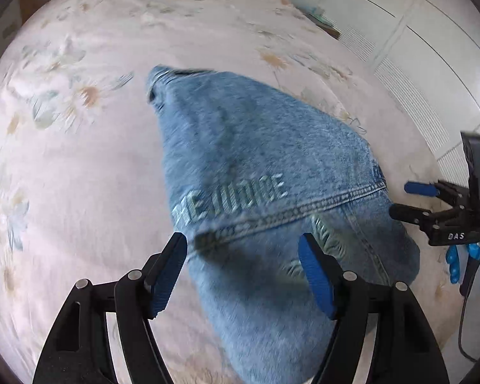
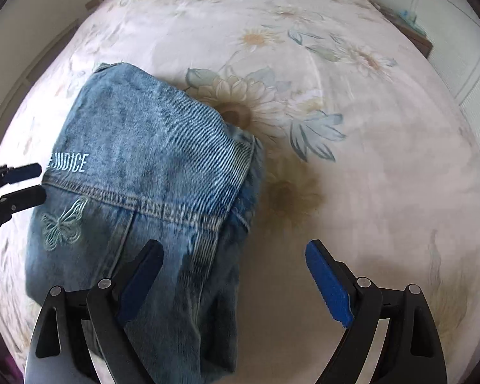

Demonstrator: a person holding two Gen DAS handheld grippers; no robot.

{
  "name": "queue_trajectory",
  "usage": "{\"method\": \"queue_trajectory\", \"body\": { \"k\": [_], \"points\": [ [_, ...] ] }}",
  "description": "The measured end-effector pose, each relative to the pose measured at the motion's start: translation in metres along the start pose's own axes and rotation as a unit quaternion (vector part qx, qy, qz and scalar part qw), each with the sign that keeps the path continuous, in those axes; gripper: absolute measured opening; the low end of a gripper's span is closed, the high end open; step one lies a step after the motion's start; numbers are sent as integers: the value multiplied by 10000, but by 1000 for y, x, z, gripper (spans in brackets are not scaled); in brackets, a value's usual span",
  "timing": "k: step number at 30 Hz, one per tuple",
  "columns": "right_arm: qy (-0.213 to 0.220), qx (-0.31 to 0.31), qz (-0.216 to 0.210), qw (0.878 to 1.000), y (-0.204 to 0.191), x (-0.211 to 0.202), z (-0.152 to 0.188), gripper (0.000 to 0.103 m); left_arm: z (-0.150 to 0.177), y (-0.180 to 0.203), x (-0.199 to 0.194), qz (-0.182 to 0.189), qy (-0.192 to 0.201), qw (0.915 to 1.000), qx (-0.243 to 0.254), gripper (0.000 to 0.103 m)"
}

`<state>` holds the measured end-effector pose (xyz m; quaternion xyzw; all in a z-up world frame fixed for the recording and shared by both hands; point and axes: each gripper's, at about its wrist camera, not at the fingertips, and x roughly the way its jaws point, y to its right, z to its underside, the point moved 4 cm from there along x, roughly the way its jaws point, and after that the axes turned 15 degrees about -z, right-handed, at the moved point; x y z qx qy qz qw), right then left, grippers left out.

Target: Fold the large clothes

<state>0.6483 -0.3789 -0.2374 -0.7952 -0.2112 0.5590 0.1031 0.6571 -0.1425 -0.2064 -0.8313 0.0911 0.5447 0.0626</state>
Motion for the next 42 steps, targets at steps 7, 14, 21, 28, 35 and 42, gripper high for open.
{"method": "queue_trajectory", "body": {
  "k": [7,14,21,28,35,42],
  "points": [
    [-108,382,-601,9974,-17,7,25,91,32,-25,7,403,-386,9964,-645,75],
    [-133,1019,-947,9902,-10,36,25,91,17,-29,26,465,-534,9952,-680,83],
    [-450,1194,-1264,9837,-4,62,11,92,12,-18,56,810,-1006,9894,-667,93],
    [-512,1077,-1600,9799,-8,66,8,53,9,-14,55,932,-895,9888,-748,59],
    [-328,1068,-1840,9766,-22,60,-3,28,6,-29,18,1235,-488,9879,-798,32],
    [-72,697,-1921,9789,-59,42,-28,21,15,-73,-30,1064,23,9892,-1003,30]
  ]
}}
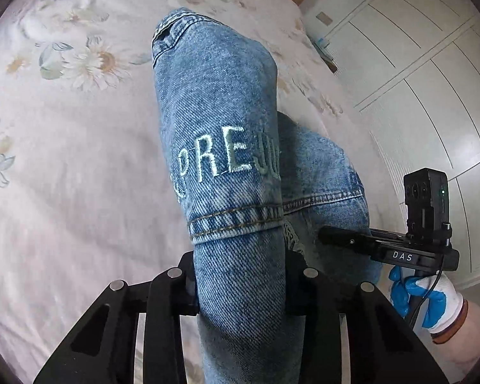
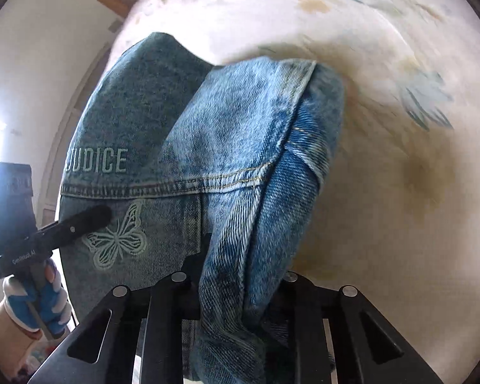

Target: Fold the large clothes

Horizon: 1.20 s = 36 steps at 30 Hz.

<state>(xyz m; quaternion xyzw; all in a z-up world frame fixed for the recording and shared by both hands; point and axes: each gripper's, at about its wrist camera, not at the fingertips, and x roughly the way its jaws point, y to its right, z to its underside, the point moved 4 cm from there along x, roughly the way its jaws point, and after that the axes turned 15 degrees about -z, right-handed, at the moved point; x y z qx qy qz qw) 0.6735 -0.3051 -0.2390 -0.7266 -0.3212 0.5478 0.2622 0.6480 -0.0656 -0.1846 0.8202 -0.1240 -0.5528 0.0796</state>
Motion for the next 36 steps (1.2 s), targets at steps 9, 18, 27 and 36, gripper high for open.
{"method": "queue_trajectory", "body": {
  "k": [9,18,27,36],
  "points": [
    [-452,-419,-331,9975,-58,74,-13,25,27,-108,-6,-884,-441,9933,-607,45],
    [-660,-393,719,9944,-27,58,17,63,70,-118,-57,-945,-116,9938,-567,49],
    [-584,-309,1173,9909,2,10,67,66,98,-96,-52,-1340,-194,9904,-292,54],
    [-322,-408,1277,9905,-49,6,64,66,107,-91,-63,-1528,-94,9881,-145,55]
  ]
}}
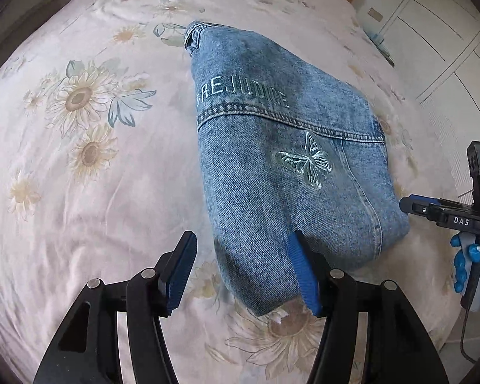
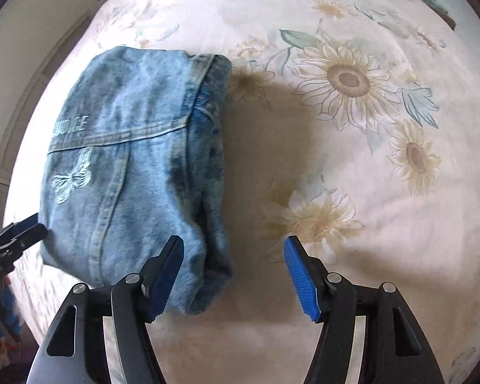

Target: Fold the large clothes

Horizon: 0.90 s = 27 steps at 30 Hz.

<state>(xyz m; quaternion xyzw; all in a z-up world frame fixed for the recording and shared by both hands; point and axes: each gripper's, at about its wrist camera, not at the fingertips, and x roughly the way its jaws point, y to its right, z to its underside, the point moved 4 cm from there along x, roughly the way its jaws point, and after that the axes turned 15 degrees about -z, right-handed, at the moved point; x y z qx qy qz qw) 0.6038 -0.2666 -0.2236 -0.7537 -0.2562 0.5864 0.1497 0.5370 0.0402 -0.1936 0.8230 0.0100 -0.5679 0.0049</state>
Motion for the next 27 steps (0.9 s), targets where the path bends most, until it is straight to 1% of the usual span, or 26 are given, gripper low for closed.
{"method": "queue_trajectory", "body": {
  "k": [2,4,5,6,7,9,11,13,16,18,19,20,21,25,27],
  "points": [
    [-34,-61,-55,10000,-6,-1,13,67,2,0,4,-10,11,10000,-27,57],
    [-248,-127,13,9996,-1,1,22,67,5,-1,7,-57,-3,10000,-31,66],
    [-363,-133,140,9992,1,7,25,67,6,-1,8,-66,0,10000,-31,67],
    [-458,-113,285,9985,-9,19,17,67,7,-1,8,-66,-5,10000,-41,67],
    [-473,-57,311,9984,-8,20,18,67,8,-2,8,-71,-8,10000,-53,67],
    [-314,2,279,9991,-11,13,13,67,10,-2,9,-98,-2,9999,-23,68],
    [-69,-83,251,9996,-16,7,-1,67,11,-2,11,-123,12,9999,-18,72],
    [119,-116,218,9996,-22,3,-18,67,11,-5,14,-148,16,9999,-68,78],
    [224,-196,167,9994,-28,11,-46,67,11,-6,16,-122,21,9999,-117,79],
    [189,-221,253,9993,-27,25,-65,67,10,-6,17,-141,28,9999,-90,81],
    [146,-218,357,9990,-21,23,-65,67,10,-5,18,-140,28,9999,-75,82],
    [64,-202,556,9982,-13,28,-68,68,9,-5,18,-141,27,9999,-56,83],
    [10,-170,652,9977,-6,32,-72,68,8,-5,18,-143,24,9999,-38,83],
    [53,-138,710,9974,2,26,-68,68,5,-5,14,-188,5,9998,-97,83],
    [7,-243,914,9955,3,19,-63,68,4,-5,8,-238,31,9996,-152,83]
  ]
}}
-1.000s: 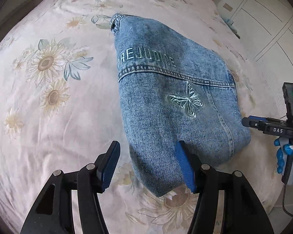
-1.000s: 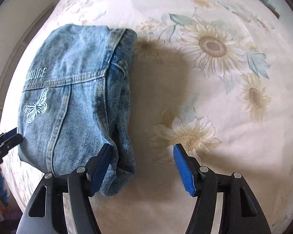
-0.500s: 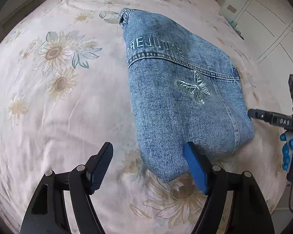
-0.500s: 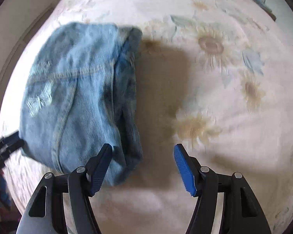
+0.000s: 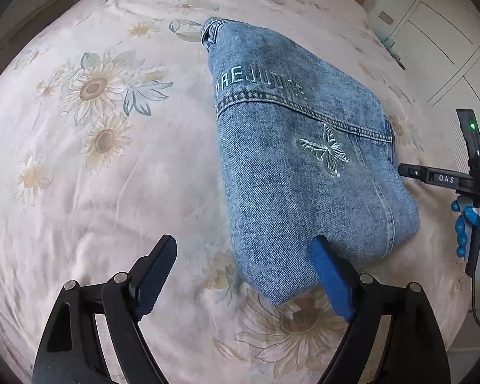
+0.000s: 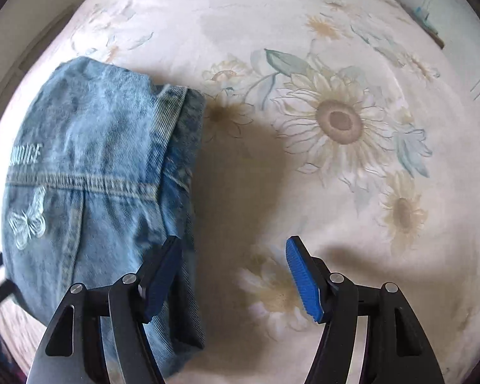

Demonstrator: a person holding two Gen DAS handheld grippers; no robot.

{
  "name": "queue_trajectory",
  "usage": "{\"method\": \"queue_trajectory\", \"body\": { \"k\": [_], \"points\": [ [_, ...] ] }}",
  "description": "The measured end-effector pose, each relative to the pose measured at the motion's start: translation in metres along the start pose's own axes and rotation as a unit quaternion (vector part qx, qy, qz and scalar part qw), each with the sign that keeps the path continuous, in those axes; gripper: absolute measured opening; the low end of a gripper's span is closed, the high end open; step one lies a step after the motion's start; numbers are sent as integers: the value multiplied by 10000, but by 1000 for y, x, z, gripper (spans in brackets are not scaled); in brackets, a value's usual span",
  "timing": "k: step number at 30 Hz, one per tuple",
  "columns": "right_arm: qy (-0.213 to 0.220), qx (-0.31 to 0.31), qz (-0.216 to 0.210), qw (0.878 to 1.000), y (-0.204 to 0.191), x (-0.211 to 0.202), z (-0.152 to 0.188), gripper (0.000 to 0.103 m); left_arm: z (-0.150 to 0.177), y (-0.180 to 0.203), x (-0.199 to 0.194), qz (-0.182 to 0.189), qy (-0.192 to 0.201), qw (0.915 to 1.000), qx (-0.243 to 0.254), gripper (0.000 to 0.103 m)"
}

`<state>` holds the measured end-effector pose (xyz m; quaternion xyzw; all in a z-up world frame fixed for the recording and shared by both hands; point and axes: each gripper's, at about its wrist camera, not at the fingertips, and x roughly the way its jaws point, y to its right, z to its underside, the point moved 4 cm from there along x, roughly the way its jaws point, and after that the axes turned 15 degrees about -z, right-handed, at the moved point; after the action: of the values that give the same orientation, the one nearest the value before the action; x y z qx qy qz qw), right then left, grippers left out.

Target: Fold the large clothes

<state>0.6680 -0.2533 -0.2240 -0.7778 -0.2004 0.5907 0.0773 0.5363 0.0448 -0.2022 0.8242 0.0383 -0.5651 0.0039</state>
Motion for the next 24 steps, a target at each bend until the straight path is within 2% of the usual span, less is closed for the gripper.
{"method": "queue_trajectory", "body": {
  "k": [4,8,10,11,13,16,20,22,24],
  "points": [
    [116,-50,-6,9999,-5,-27,24,69,-1,2,-19,-81,131,9999,-67,83],
    [315,-216,9,9993,-27,-61,56,70,3,7,-48,-239,308,9992,-78,83],
    [461,-240,4,9986,-43,-83,74,75,7,9,-66,-309,410,9986,-91,83],
    [535,-233,-18,9983,-47,-88,79,80,10,10,-74,-383,467,9981,-77,83],
    [680,-261,-8,9973,-61,-106,96,81,18,12,-88,-530,555,9970,-62,90],
    [832,-329,33,9960,-79,-129,122,83,35,13,-103,-644,539,9964,-100,93],
    [925,-290,40,9953,-92,-145,150,102,57,8,-119,-797,441,9957,-185,97],
    [992,-295,30,9946,-98,-154,161,103,66,5,-131,-892,460,9947,-239,102],
    [1027,-348,10,9941,-105,-164,172,103,72,2,-141,-983,497,9937,-229,102]
  ]
}}
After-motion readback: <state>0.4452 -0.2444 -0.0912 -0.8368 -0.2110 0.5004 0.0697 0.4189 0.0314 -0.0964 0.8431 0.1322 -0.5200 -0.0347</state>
